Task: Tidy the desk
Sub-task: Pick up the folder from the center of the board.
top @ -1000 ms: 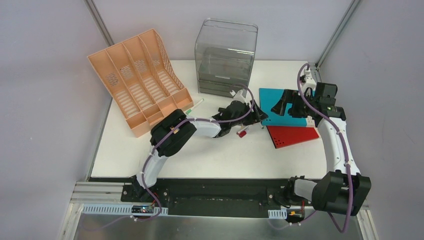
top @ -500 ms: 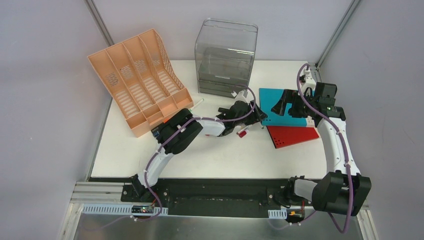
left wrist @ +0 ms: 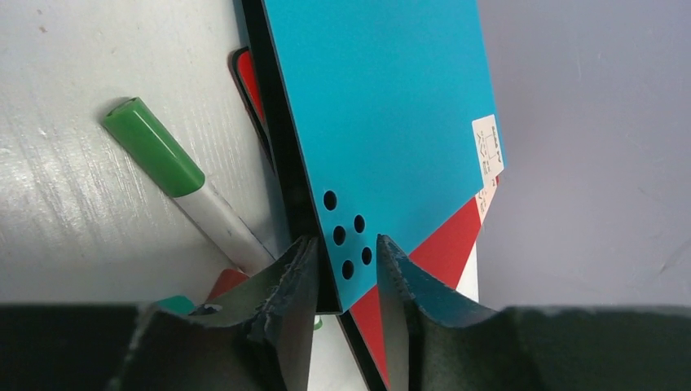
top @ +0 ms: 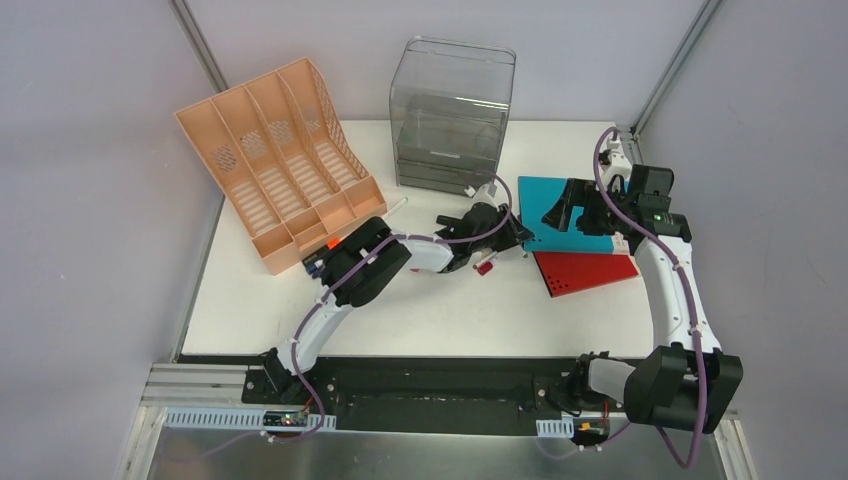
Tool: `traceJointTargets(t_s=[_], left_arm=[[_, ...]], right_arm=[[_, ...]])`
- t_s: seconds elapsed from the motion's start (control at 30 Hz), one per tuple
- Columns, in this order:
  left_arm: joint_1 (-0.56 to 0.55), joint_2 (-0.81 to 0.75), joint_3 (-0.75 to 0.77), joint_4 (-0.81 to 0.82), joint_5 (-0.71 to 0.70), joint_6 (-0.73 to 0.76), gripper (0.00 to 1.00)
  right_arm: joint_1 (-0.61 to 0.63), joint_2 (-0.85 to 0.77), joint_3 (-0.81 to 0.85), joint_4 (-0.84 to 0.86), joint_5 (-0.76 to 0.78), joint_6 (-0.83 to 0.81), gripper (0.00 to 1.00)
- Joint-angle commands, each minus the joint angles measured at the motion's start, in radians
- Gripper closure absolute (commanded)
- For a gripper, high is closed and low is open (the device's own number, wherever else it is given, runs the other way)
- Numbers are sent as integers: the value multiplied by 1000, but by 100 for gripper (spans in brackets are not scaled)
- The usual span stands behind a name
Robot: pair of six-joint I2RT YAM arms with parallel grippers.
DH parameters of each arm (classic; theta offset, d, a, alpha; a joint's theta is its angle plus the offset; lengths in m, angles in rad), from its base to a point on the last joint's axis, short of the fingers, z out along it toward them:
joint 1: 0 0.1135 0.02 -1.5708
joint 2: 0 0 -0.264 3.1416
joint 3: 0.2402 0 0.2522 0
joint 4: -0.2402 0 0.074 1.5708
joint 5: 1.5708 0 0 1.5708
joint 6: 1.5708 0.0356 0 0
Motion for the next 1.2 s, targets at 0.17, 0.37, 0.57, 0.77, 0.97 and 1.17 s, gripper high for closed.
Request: traceJointTargets(t_s=[0.17,0.37,0.57,0.77,0.97,1.17], left_arm=[[1,9,28,91,40,-34,98],[1,-45,-48,196,26,-42,100],[1,-147,-167,291,-23,-43,100],[1,-232,-256,361,-48,-17,100],[11,-300,-328,379,-75,11,100],[30,-365,-428,403,-93,-1,100]], right_arm=[[8,-32,3,42,-8,13,0],[8,-20,-2,50,-63,47,0],[8,-19,5,41,-108,50,0],[8,-19,9,27,-171,42,0],[7,-18,15,15,-200,32,0],[7,-21,21,-42,-328,-67,0]])
